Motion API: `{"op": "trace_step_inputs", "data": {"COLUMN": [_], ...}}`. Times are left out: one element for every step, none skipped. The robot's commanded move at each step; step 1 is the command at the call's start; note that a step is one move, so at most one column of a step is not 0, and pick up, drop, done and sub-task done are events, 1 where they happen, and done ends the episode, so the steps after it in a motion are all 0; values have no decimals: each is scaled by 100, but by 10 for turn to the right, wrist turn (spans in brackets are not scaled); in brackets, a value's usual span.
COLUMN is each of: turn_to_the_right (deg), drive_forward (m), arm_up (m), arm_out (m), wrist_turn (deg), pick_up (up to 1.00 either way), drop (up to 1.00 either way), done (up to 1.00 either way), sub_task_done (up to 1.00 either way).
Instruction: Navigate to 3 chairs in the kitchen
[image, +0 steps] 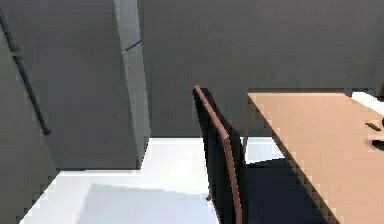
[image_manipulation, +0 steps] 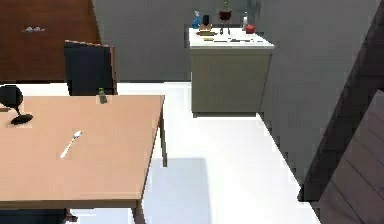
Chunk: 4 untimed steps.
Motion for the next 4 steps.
{"op": "trace_step_inputs", "data": {"turn_to_the_right": [240,0,450,450], "drive_forward": [0,0,0,0], "arm_up": [0,0,0,0], "arm_out": [0,0,0,0], "wrist_turn": [0,0,0,0], "pick_up": [0,0,0,0], "drop": [0,0,0,0], "done": [0,0,0,0], "sub_task_done": [0,100,0,0]}}
